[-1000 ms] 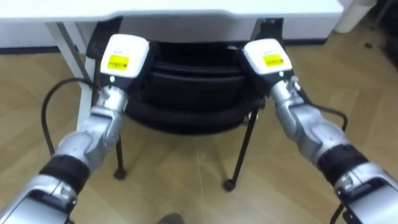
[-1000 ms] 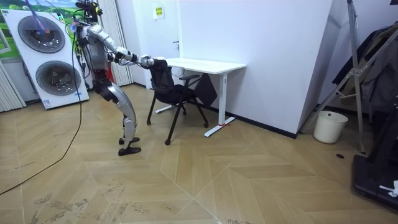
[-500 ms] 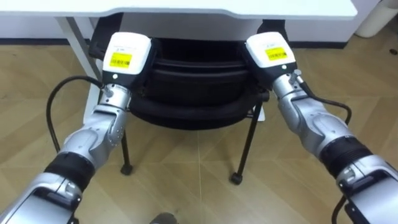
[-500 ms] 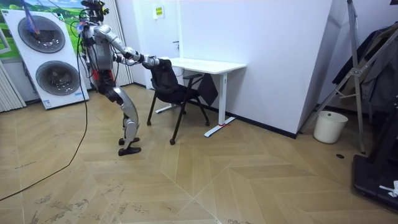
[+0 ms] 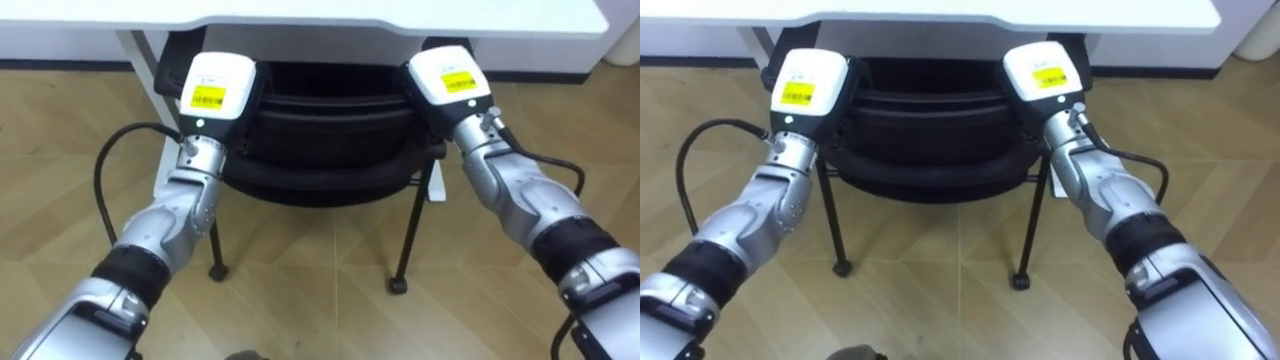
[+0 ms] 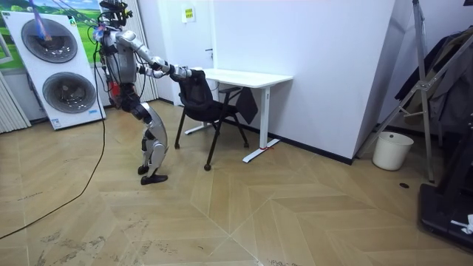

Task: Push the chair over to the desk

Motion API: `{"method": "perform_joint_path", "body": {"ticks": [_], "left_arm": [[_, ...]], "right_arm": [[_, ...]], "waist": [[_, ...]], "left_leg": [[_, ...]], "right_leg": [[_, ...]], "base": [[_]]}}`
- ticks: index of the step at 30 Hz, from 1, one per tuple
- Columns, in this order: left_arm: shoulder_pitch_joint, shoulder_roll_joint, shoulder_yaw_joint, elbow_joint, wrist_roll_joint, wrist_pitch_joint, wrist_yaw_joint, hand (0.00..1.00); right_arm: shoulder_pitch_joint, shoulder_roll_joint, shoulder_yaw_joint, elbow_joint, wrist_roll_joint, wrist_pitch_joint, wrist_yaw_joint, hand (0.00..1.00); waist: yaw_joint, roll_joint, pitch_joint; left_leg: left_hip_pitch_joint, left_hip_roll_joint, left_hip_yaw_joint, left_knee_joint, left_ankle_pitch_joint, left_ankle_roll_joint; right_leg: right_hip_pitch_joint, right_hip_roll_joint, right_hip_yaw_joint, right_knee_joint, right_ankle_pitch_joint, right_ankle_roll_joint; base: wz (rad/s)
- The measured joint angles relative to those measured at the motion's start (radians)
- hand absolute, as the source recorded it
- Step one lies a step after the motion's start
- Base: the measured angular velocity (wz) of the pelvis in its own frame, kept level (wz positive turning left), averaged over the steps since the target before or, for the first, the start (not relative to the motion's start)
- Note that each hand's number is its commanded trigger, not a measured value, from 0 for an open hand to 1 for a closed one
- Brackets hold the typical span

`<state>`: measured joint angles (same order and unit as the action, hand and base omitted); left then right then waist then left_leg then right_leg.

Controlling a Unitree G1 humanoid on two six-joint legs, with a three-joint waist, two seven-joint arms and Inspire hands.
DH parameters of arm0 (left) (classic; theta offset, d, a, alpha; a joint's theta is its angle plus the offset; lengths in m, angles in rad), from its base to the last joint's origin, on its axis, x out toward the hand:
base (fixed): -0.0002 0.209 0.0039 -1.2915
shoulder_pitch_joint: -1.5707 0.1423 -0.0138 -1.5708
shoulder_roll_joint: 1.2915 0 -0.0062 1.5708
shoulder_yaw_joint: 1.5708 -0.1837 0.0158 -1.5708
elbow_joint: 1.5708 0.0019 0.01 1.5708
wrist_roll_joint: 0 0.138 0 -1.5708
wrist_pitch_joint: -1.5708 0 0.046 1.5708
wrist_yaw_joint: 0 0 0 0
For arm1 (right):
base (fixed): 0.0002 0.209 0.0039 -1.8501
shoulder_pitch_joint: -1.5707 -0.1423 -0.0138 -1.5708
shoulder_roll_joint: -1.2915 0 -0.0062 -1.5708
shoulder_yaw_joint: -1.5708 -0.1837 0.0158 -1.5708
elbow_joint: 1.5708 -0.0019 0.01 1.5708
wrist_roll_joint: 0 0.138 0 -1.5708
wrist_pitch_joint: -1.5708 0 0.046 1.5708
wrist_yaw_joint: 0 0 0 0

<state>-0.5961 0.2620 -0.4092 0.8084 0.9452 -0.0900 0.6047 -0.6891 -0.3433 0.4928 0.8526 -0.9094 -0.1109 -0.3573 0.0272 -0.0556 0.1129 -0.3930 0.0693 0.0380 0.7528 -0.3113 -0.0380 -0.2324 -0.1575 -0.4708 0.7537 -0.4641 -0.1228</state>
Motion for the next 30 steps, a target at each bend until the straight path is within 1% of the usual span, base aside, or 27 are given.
{"method": "perform_joint_path", "body": {"ticks": [2,3,4,10,11,12,13,15,16,17,18,19,20,21,22,23,24,25,26,27,28,29,30], "left_arm": [[0.000,0.000,0.000,0.000,0.000,0.000,-0.002,1.00],[0.000,-0.001,0.000,0.000,0.000,0.000,-0.004,1.00],[-0.001,-0.002,0.001,0.000,-0.001,-0.001,-0.007,1.00],[0.000,-0.001,0.001,0.000,-0.007,-0.006,-0.027,1.00],[0.004,-0.001,0.001,0.000,-0.010,-0.006,-0.030,1.00],[0.007,-0.002,0.001,0.000,-0.011,-0.005,-0.035,1.00],[0.009,-0.001,0.001,0.000,-0.011,-0.005,-0.040,1.00],[0.016,-0.002,0.001,-0.001,-0.015,-0.005,-0.053,1.00],[0.018,-0.002,0.001,-0.003,-0.017,-0.005,-0.056,1.00],[0.020,-0.003,0.001,-0.005,-0.017,-0.005,-0.062,1.00],[0.025,-0.004,0.001,-0.014,-0.017,-0.006,-0.072,1.00],[0.030,-0.003,0.001,-0.017,-0.017,-0.007,-0.074,0.65],[0.033,-0.004,0.001,-0.019,-0.017,-0.007,-0.075,0.10],[0.041,-0.004,0.001,-0.026,-0.017,-0.008,-0.076,0.00],[0.044,-0.004,0.001,-0.028,-0.017,-0.010,-0.076,0.00],[0.050,-0.004,0.001,-0.029,-0.017,-0.012,-0.076,0.00],[0.053,-0.005,0.001,-0.029,-0.017,-0.012,-0.079,0.00],[0.054,-0.005,0.001,-0.029,-0.017,-0.012,-0.086,0.00],[0.055,-0.006,0.002,-0.029,-0.020,-0.012,-0.102,0.00],[0.057,-0.015,0.006,-0.029,-0.041,-0.012,-0.118,0.00],[0.059,-0.021,0.008,-0.029,-0.050,-0.012,-0.122,0.00],[0.064,-0.033,0.015,-0.029,-0.056,-0.012,-0.129,0.00],[0.070,-0.039,0.015,-0.031,-0.071,-0.012,-0.129,0.00]], "right_arm": [[0.000,0.000,0.000,0.000,0.000,0.000,0.000,1.00],[-0.001,-0.001,-0.001,-0.004,-0.001,0.000,0.000,1.00],[-0.001,-0.003,-0.001,-0.005,-0.001,0.000,0.000,1.00],[-0.001,-0.014,-0.001,-0.005,-0.008,-0.001,0.002,1.00],[-0.001,-0.005,-0.002,-0.006,-0.019,-0.001,0.004,1.00],[-0.001,-0.005,-0.004,-0.007,-0.028,-0.001,0.009,1.00],[0.000,-0.006,-0.004,-0.008,-0.030,-0.001,0.010,1.00],[0.005,-0.005,-0.003,-0.009,-0.035,0.000,0.012,1.00],[0.007,-0.006,-0.003,-0.010,-0.035,0.000,0.012,0.86],[0.015,-0.010,-0.003,-0.018,-0.036,0.002,0.013,0.75],[0.021,-0.014,-0.003,-0.028,-0.036,0.004,0.022,0.22],[0.027,-0.018,-0.002,-0.032,-0.035,0.005,0.025,0.00],[0.030,-0.018,-0.002,-0.034,-0.035,0.005,0.025,0.00],[0.036,-0.019,-0.002,-0.039,-0.035,0.005,0.026,0.00],[0.040,-0.020,-0.002,-0.042,-0.033,0.006,0.026,0.00],[0.042,-0.018,-0.002,-0.043,-0.022,0.013,0.033,0.00],[0.045,-0.009,-0.002,-0.043,0.002,0.027,0.052,0.00],[0.045,-0.004,-0.003,-0.042,0.010,0.035,0.065,0.00],[0.045,0.004,-0.006,-0.042,0.035,0.052,0.092,0.00],[0.046,0.010,-0.007,-0.040,0.060,0.067,0.120,0.00],[0.046,0.012,-0.009,-0.039,0.071,0.072,0.132,0.00],[0.048,0.015,-0.013,-0.039,0.091,0.083,0.150,0.00],[0.052,0.020,-0.015,-0.039,0.112,0.090,0.160,0.00]], "waist": [[0.003,-0.001,-0.0005],[0.004,0.000,-0.0031],[0.007,0.003,-0.0086],[0.009,0.012,-0.0136],[0.009,0.019,-0.0178],[0.008,0.028,-0.0231],[0.008,0.031,-0.0251],[0.017,0.031,-0.0270],[0.021,0.031,-0.0272],[0.033,0.031,-0.0295],[0.038,0.030,-0.0326],[0.046,0.028,-0.0340],[0.053,0.028,-0.0340],[0.062,0.029,-0.0350],[0.063,0.029,-0.0360],[0.069,0.028,-0.0368],[0.084,0.026,-0.0388],[0.092,0.025,-0.0412],[0.098,0.018,-0.0488],[0.101,0.011,-0.0560],[0.103,0.008,-0.0584],[0.106,0.007,-0.0590],[0.106,0.006,-0.0604]], "left_leg": [[0.001,-0.008,-0.005,0.002,0.000,0.000],[-0.001,-0.013,-0.008,0.003,0.000,0.000],[-0.006,-0.014,-0.007,0.004,0.000,0.000],[0.003,-0.015,0.007,-0.009,-0.001,0.001],[0.003,-0.015,0.011,-0.012,-0.001,0.001],[0.004,-0.015,0.014,-0.018,0.000,0.002],[0.007,-0.016,0.016,-0.024,0.000,0.003],[0.030,-0.030,0.018,-0.049,0.003,0.008],[0.036,-0.031,0.018,-0.051,0.003,0.009],[0.038,-0.032,0.018,-0.052,0.003,0.009],[0.048,-0.033,0.018,-0.059,0.003,0.009],[0.061,-0.033,0.028,-0.069,0.003,0.009],[0.068,-0.031,0.037,-0.078,0.003,0.009],[0.075,-0.030,0.044,-0.081,0.003,0.009],[0.076,-0.030,0.046,-0.081,0.003,0.009],[0.085,-0.025,0.052,-0.087,0.003,0.009],[0.101,-0.017,0.061,-0.106,0.004,0.009],[0.109,-0.011,0.066,-0.117,0.004,0.009],[0.124,-0.010,0.065,-0.144,0.012,0.020],[0.139,-0.011,0.065,-0.175,0.023,0.024],[0.146,-0.012,0.066,-0.188,0.032,0.025],[0.163,-0.014,0.068,-0.216,0.043,0.029],[0.180,-0.015,0.071,-0.246,0.051,0.034]], "right_leg": [[-0.001,-0.007,0.001,0.005,0.000,0.002],[-0.005,-0.010,0.006,0.010,-0.001,0.003],[-0.013,-0.010,0.010,0.010,0.000,0.004],[-0.014,-0.011,0.024,0.005,0.004,0.011],[-0.014,-0.011,0.025,0.001,0.006,0.015],[-0.014,-0.011,0.026,-0.005,0.009,0.018],[-0.014,-0.011,0.029,-0.008,0.011,0.019],[-0.013,-0.015,0.052,-0.011,0.015,0.026],[-0.012,-0.015,0.057,-0.012,0.016,0.027],[-0.012,-0.017,0.059,-0.013,0.018,0.026],[-0.012,-0.017,0.062,-0.017,0.023,0.026],[-0.010,-0.016,0.071,-0.024,0.030,0.028],[-0.010,-0.015,0.079,-0.026,0.034,0.028],[-0.010,-0.014,0.090,-0.027,0.037,0.030],[-0.009,-0.013,0.094,-0.029,0.038,0.033],[-0.003,-0.005,0.101,-0.044,0.045,0.035],[0.007,0.011,0.115,-0.071,0.058,0.036],[0.014,0.020,0.118,-0.087,0.065,0.035],[0.027,0.031,0.120,-0.121,0.082,0.035],[0.039,0.038,0.120,-0.155,0.101,0.040],[0.046,0.041,0.120,-0.172,0.110,0.042],[0.064,0.047,0.121,-0.205,0.129,0.046],[0.082,0.052,0.122,-0.238,0.144,0.052]], "base": [[0.00],[-0.04],[-0.04],[-0.03],[-0.04],[-0.04],[-0.07],[-0.15],[-0.21],[-0.19],[-0.22],[-0.22],[-0.30],[-0.24],[-0.23],[-0.27],[-0.35],[-0.35],[-0.18],[-0.08],[-0.04],[-0.05],[-0.06]]}}
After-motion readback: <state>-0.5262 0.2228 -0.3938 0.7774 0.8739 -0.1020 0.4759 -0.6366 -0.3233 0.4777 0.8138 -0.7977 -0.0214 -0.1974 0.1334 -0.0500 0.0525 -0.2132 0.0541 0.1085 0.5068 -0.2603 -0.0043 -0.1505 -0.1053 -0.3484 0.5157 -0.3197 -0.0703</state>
